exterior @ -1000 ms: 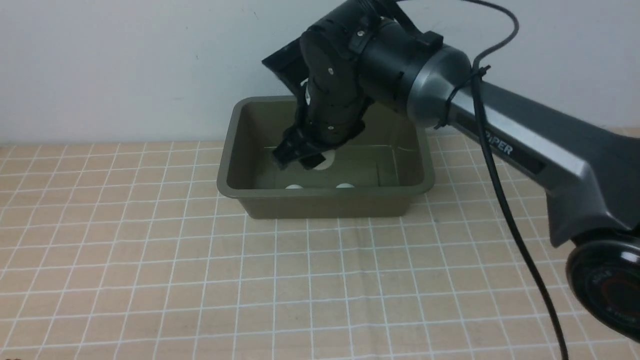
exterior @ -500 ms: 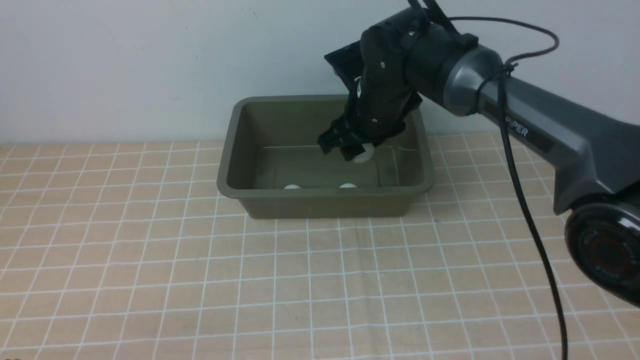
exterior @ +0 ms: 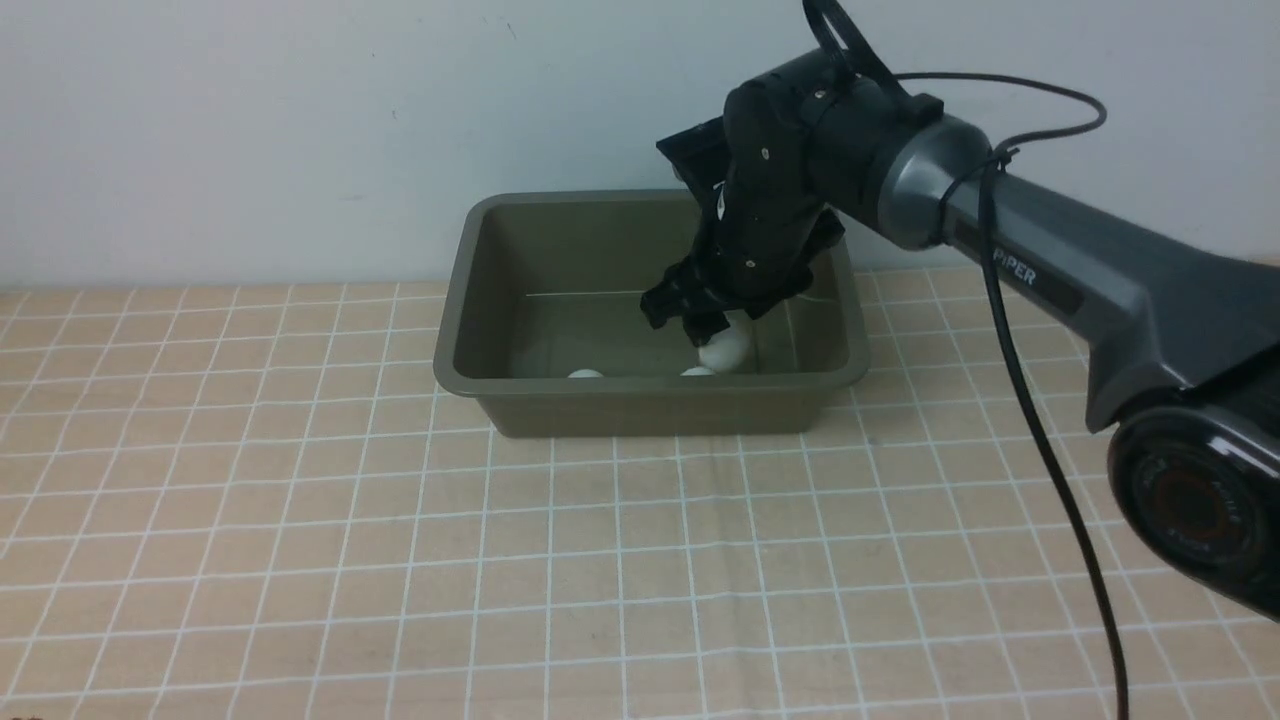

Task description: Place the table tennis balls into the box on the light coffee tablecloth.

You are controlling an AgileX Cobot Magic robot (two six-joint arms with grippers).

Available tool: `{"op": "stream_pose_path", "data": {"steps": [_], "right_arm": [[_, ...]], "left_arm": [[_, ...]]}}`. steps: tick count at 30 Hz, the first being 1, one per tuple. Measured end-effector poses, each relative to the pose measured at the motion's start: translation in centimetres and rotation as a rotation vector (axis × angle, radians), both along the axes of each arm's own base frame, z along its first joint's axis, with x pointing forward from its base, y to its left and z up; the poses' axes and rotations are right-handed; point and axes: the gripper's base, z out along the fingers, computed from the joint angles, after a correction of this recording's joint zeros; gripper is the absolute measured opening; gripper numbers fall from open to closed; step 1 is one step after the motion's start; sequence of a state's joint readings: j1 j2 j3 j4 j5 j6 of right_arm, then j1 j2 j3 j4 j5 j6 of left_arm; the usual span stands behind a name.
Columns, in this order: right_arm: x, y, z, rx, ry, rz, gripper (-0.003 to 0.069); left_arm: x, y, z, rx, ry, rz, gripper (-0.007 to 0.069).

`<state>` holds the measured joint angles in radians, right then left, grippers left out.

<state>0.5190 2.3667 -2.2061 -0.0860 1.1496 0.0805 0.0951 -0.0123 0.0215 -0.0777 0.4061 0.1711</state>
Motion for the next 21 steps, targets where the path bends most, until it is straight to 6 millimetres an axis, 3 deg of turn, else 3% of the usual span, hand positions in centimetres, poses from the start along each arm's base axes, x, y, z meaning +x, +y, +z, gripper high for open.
{"op": "stream_pose_path", "data": {"steps": [6,9,12,15,17,19,21], "right_arm": [[-0.2,-0.2,0.1,-0.016,0.014,-0.001,0.0444],[-0.6,-0.8,1.9,-0.048,-0.009,-0.004,0.0445],[-1.2,-2.1,5.8,-0.045,-0.077,-0.019,0.0435],[-2.7,-5.5,12.9,0.011,-0.192,-0.072,0.0404],[-3.6,-7.2,15.8,0.033,-0.245,-0.100,0.0381],[-6.4,-11.2,21.9,0.077,-0.372,-0.165,0.0329],[-8.6,-13.6,25.1,0.097,-0.443,-0.205,0.0279]], "left_arm": [[0.0,0.0,0.0,0.000,0.000,0.000,-0.0069],[0.0,0.0,0.0,0.000,0.000,0.000,-0.0069],[0.0,0.0,0.0,0.000,0.000,0.000,-0.0069],[0.0,0.0,0.0,0.000,0.000,0.000,-0.0069],[0.0,0.0,0.0,0.000,0.000,0.000,-0.0069],[0.0,0.0,0.0,0.000,0.000,0.000,-0.0069],[0.0,0.0,0.0,0.000,0.000,0.000,-0.0069]]}}
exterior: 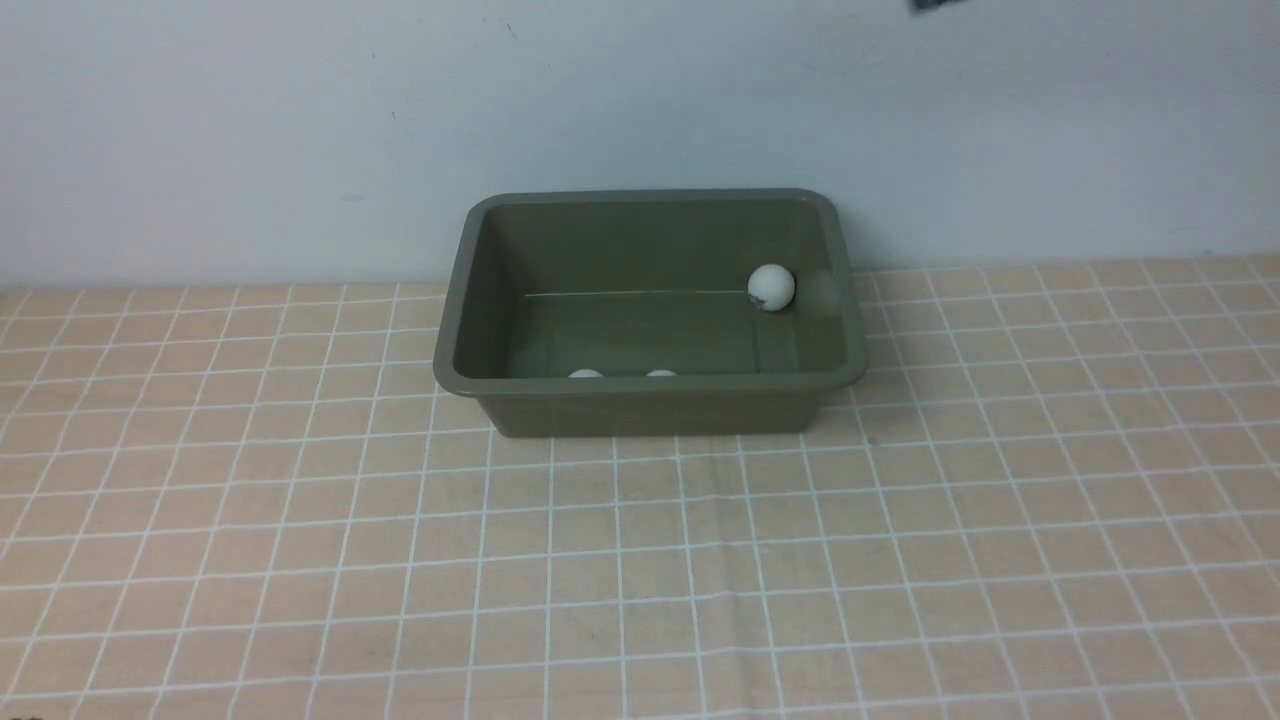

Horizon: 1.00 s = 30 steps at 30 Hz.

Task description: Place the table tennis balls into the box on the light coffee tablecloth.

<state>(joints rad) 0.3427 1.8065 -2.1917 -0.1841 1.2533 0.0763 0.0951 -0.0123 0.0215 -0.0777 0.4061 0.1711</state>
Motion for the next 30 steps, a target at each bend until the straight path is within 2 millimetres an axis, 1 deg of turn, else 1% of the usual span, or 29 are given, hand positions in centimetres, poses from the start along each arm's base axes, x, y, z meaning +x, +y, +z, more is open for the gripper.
{"op": "stream_pose_path", "data": {"steps": [1,2,3,4,6,7,8,9,10,11,12,14,15,16,17,18,19,20,21,22,23,25,26,27,28,30], "right_arm": [[-1.6,-1.3,1.7,0.010,-0.039,-0.016,0.0247],[-2.3,-1.6,2.4,0.013,-0.056,-0.017,0.0235],[-4.3,-2.9,3.7,0.010,-0.084,-0.026,0.0196],[-7.2,-4.3,5.0,-0.004,-0.110,-0.029,0.0146],[-10.8,-5.6,5.9,-0.014,-0.135,-0.025,0.0094],[-12.3,-6.0,5.6,-0.026,-0.126,-0.019,0.0073],[-14.1,-6.5,5.9,-0.020,-0.146,-0.019,0.0058],[-16.1,-7.0,5.4,-0.015,-0.150,-0.013,0.0032],[-18.4,-7.6,5.5,0.000,-0.198,-0.006,0.0017],[-19.0,-7.7,4.9,0.003,-0.209,0.001,0.0008],[-21.5,-8.4,4.2,0.021,-0.259,0.013,-0.0004],[-26.2,-9.5,2.2,0.061,-0.416,0.040,-0.0015],[-26.5,-9.6,2.1,0.064,-0.432,0.042,-0.0015],[-28.8,-10.1,0.5,0.083,-0.526,0.057,-0.0017],[-30.3,-10.4,-1.0,0.108,-0.586,0.061,-0.0018],[-31.1,-10.6,-2.2,0.124,-0.612,0.062,-0.0018],[-31.9,-10.8,-3.7,0.141,-0.628,0.062,-0.0018],[-32.6,-11.0,-4.7,0.157,-0.641,0.060,-0.0018],[-32.8,-11.1,-6.3,0.165,-0.622,0.056,-0.0018],[-33.4,-11.3,-8.5,0.181,-0.606,0.048,-0.0018],[-33.8,-11.4,-9.8,0.193,-0.598,0.041,-0.0018],[-34.4,-11.6,-11.5,0.211,-0.592,0.032,-0.0018],[-34.5,-11.6,-11.9,0.214,-0.593,0.030,-0.0018],[-34.9,-11.7,-13.2,0.228,-0.593,0.025,-0.0018],[-35.1,-11.8,-14.0,0.239,-0.588,0.020,-0.0018],[-35.3,-11.9,-15.4,0.253,-0.572,0.011,-0.0018]], "left_arm": [[0.0,0.0,0.0,0.000,0.000,0.000,-0.0069],[0.0,0.0,0.0,0.000,0.000,0.000,-0.0069],[0.0,0.0,0.0,0.000,0.000,0.000,-0.0069],[0.0,0.0,0.0,0.000,0.000,0.000,-0.0069],[0.0,0.0,0.0,0.000,0.000,0.000,-0.0069],[0.0,0.0,0.0,0.000,0.000,0.000,-0.0069],[0.0,0.0,0.0,0.000,0.000,0.000,-0.0069],[0.0,0.0,0.0,0.000,0.000,0.000,-0.0069],[0.0,0.0,0.0,0.000,0.000,0.000,-0.0069],[0.0,0.0,0.0,0.000,0.000,0.000,-0.0069],[0.0,0.0,0.0,0.000,0.000,0.000,-0.0069],[0.0,0.0,0.0,0.000,0.000,0.000,-0.0069],[0.0,0.0,0.0,0.000,0.000,0.000,-0.0069],[0.0,0.0,0.0,0.000,0.000,0.000,-0.0069],[0.0,0.0,0.0,0.000,0.000,0.000,-0.0069],[0.0,0.0,0.0,0.000,0.000,0.000,-0.0069],[0.0,0.0,0.0,0.000,0.000,0.000,-0.0069],[0.0,0.0,0.0,0.000,0.000,0.000,-0.0069],[0.0,0.0,0.0,0.000,0.000,0.000,-0.0069],[0.0,0.0,0.0,0.000,0.000,0.000,-0.0069],[0.0,0.0,0.0,0.000,0.000,0.000,-0.0069],[0.0,0.0,0.0,0.000,0.000,0.000,-0.0069],[0.0,0.0,0.0,0.000,0.000,0.000,-0.0069],[0.0,0.0,0.0,0.000,0.000,0.000,-0.0069],[0.0,0.0,0.0,0.000,0.000,0.000,-0.0069],[0.0,0.0,0.0,0.000,0.000,0.000,-0.0069]]}}
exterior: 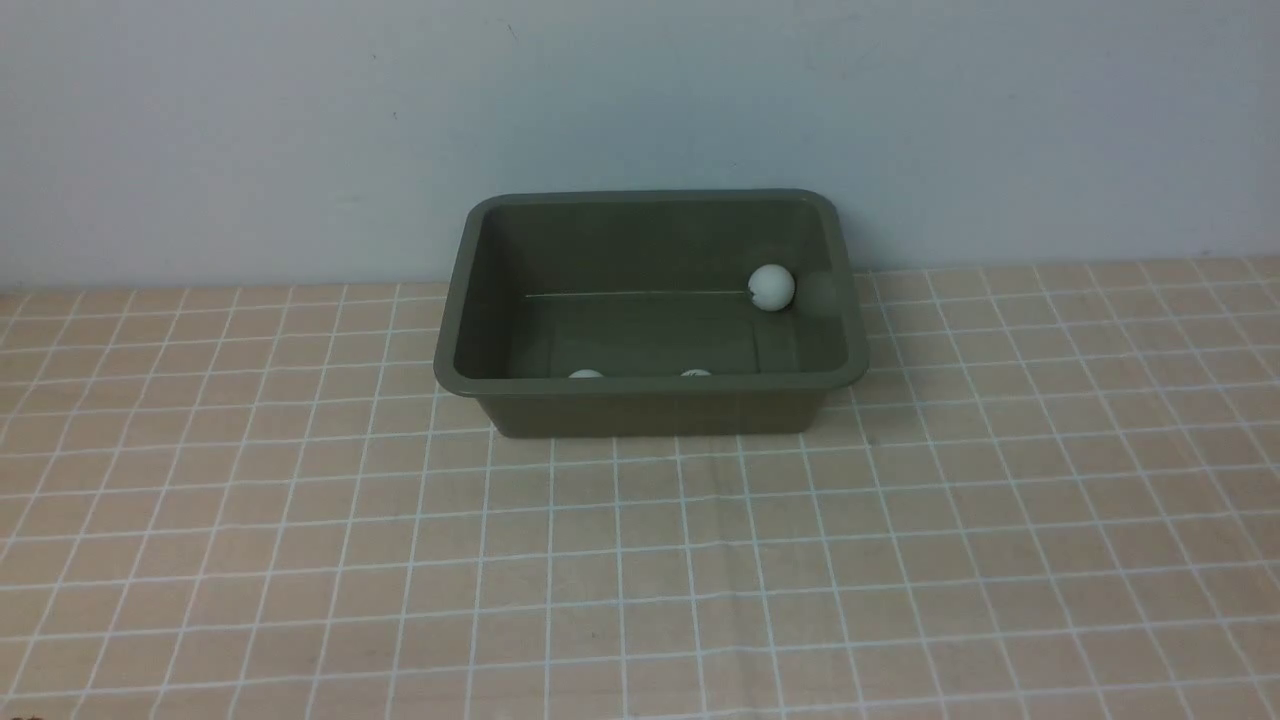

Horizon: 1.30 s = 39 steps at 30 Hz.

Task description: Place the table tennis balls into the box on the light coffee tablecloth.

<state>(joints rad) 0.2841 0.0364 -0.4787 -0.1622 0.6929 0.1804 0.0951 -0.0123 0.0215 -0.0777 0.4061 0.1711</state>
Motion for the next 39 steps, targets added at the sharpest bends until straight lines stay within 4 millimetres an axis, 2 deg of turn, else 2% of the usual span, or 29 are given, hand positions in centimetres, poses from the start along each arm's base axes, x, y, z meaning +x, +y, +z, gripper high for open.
{"op": "stream_pose_path", "data": {"steps": [3,9,29,39], "right_arm": [[0.4,0.1,-1.9,0.011,0.052,-0.003,-0.0018],[1.5,0.5,-3.8,0.006,0.072,0.007,-0.0018],[1.8,0.6,-4.5,-0.002,0.101,0.006,-0.0018],[2.9,1.1,-7.5,-0.014,0.122,0.023,-0.0018]], "left_arm": [[0.0,0.0,0.0,0.000,0.000,0.000,-0.0069],[0.0,0.0,0.0,0.000,0.000,0.000,-0.0069],[0.0,0.0,0.0,0.000,0.000,0.000,-0.0069],[0.0,0.0,0.0,0.000,0.000,0.000,-0.0069]]}}
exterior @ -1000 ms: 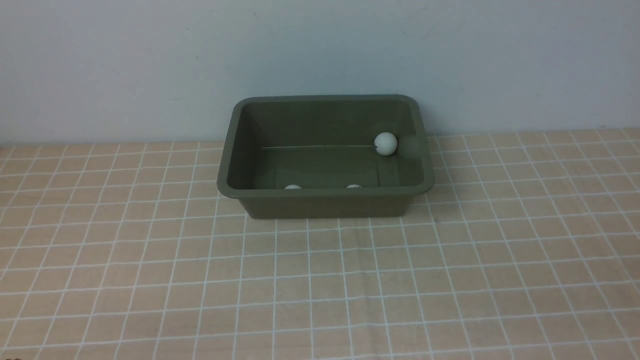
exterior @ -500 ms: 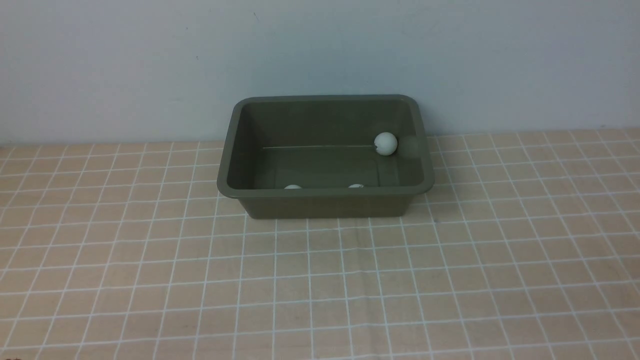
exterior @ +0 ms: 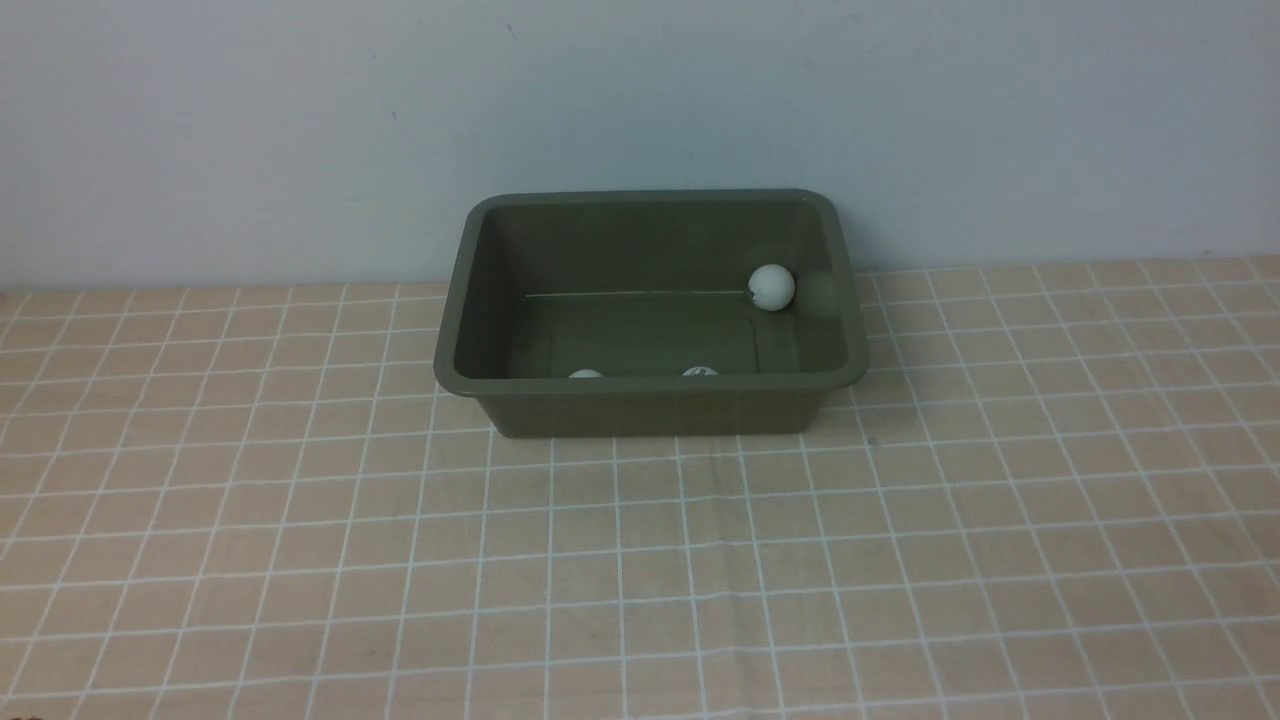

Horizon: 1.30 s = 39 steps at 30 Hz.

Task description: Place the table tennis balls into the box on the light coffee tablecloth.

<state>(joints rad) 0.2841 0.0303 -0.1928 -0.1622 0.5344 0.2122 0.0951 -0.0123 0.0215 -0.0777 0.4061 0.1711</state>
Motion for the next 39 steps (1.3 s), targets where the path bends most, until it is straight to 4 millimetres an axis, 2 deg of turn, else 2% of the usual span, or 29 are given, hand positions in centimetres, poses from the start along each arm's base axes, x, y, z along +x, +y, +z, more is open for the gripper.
{"op": "stream_pose_path", "data": {"steps": [5,8,14,39], "right_arm": [[0.6,0.2,-3.2,-0.022,0.070,0.006,-0.0018],[0.7,0.3,-4.5,-0.028,0.089,0.011,-0.0018],[0.9,0.4,-6.0,-0.033,0.102,0.018,-0.0018],[1.0,0.5,-5.9,-0.030,0.065,0.026,-0.0018]], "left_arm": [[0.0,0.0,0.0,0.000,0.000,0.000,-0.0069],[0.0,0.0,0.0,0.000,0.000,0.000,-0.0069],[0.0,0.0,0.0,0.000,0.000,0.000,-0.0069],[0.0,0.0,0.0,0.000,0.000,0.000,-0.0069]]}}
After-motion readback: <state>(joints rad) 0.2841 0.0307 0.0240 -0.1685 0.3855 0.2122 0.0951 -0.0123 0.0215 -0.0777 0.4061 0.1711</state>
